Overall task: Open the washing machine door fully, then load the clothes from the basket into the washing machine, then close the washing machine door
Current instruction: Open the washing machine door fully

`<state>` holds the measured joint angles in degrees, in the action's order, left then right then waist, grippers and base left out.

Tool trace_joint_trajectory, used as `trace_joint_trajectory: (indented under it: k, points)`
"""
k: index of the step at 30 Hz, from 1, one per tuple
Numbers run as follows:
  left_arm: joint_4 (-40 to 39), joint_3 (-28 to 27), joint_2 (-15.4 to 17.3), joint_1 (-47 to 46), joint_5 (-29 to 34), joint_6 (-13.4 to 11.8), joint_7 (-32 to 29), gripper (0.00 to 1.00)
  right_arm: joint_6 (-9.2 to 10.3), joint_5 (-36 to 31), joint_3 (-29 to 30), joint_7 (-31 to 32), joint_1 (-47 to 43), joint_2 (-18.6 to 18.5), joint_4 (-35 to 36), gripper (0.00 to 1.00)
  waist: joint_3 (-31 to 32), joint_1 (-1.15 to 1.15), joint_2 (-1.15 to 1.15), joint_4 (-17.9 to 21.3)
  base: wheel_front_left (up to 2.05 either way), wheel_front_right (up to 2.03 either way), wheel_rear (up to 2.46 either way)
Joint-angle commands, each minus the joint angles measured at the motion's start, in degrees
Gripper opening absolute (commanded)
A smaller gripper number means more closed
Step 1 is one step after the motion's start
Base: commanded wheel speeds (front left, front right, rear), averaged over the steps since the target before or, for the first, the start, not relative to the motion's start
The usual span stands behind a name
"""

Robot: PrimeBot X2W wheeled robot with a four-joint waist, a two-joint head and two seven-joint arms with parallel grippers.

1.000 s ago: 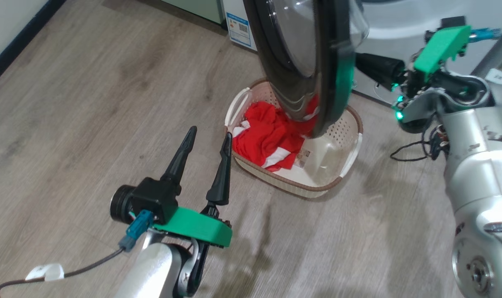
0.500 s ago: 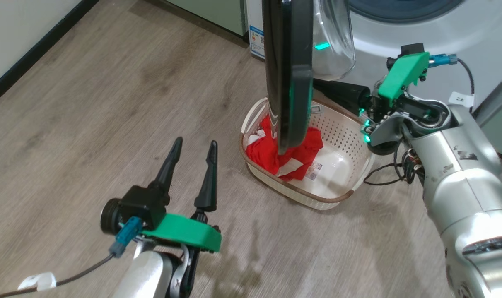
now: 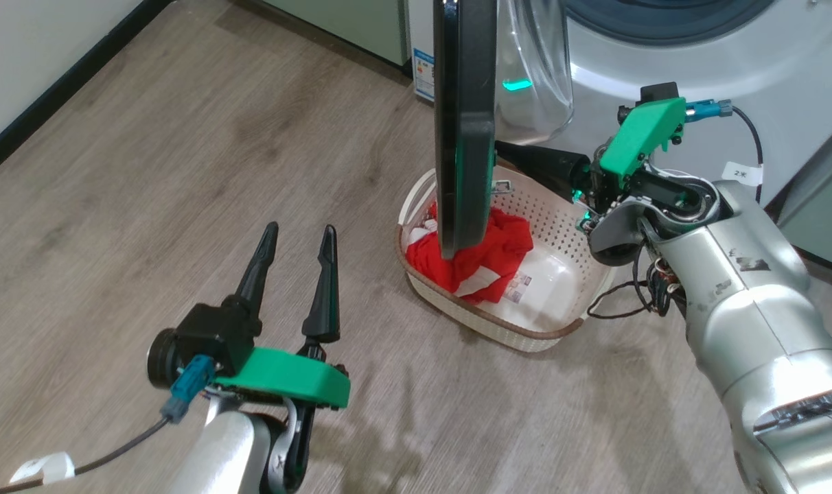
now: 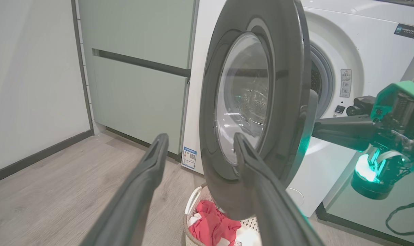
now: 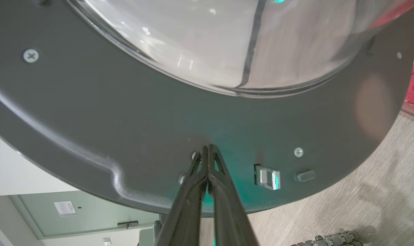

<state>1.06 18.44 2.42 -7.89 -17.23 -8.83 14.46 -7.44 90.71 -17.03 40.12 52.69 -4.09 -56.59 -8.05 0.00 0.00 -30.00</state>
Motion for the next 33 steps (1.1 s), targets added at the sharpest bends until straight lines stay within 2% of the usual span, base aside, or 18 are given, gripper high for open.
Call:
trace_joint_trajectory:
  k: [1,6,10,15,17,22,25,29,32,33]
  points:
    - [-1.83,-2.05,0.45,-0.79,-0.06,-0.21,0.54,1.00,-0.05,-0.21,-0.64,-0.67,0.91,1.20,1.62,0.00,0.16,0.00,0.00,0.41,0.00,0.00,0.00]
    - [-1.45,-3.02,0.45,-1.19,-0.37,-0.34,0.54,1.00,-0.05,-2.07,-0.98,-3.32,-0.91,-0.70,4.09,0.00,1.21,0.00,0.00,1.48,0.00,0.00,0.00]
    - [-1.04,-3.98,0.45,-1.49,0.04,-0.18,0.54,1.00,-0.05,-6.41,-0.88,-13.11,-4.35,-3.12,10.31,0.00,2.20,0.00,0.00,2.48,0.00,0.00,0.00]
    - [-0.62,-5.10,0.45,-1.78,0.30,0.21,0.54,1.00,-0.05,-16.75,-5.89,-22.52,-10.87,-7.84,21.62,0.00,2.94,0.00,0.00,4.10,0.00,0.00,0.00]
    - [-0.50,-5.35,0.45,-1.86,0.38,0.28,0.54,1.00,-0.05,-19.01,-6.89,-24.49,-12.24,-8.99,23.93,0.00,3.06,0.00,0.00,4.43,0.00,0.00,0.00]
    - [0.04,-6.80,0.45,-2.39,0.79,0.91,0.54,1.00,-0.05,-33.34,-10.50,-37.75,-18.67,-15.33,32.86,0.00,3.55,0.00,0.00,5.90,0.00,0.00,0.00]
    - [0.39,-7.48,0.45,-2.64,1.30,1.55,0.54,1.00,-0.05,-41.04,-10.31,-44.67,-22.67,-16.68,35.94,0.00,3.55,0.00,0.00,6.90,0.00,0.00,0.00]
    - [0.94,-8.51,0.45,-2.91,2.24,2.36,0.54,1.00,-0.05,-50.45,-6.14,-51.04,-27.69,-15.46,38.53,0.00,3.54,0.00,0.00,8.29,0.00,0.00,0.00]
    - [1.27,-8.88,0.45,-3.08,3.38,2.91,0.54,1.00,-0.05,-55.10,0.86,-53.17,-32.23,-12.14,40.97,0.00,3.62,0.00,0.00,9.05,0.00,0.00,0.00]
    - [1.39,-9.03,0.45,-3.10,3.66,3.08,0.54,1.00,-0.05,-59.49,5.39,-53.91,-35.32,-9.89,43.52,0.00,3.64,0.00,0.00,9.45,0.00,0.00,0.00]
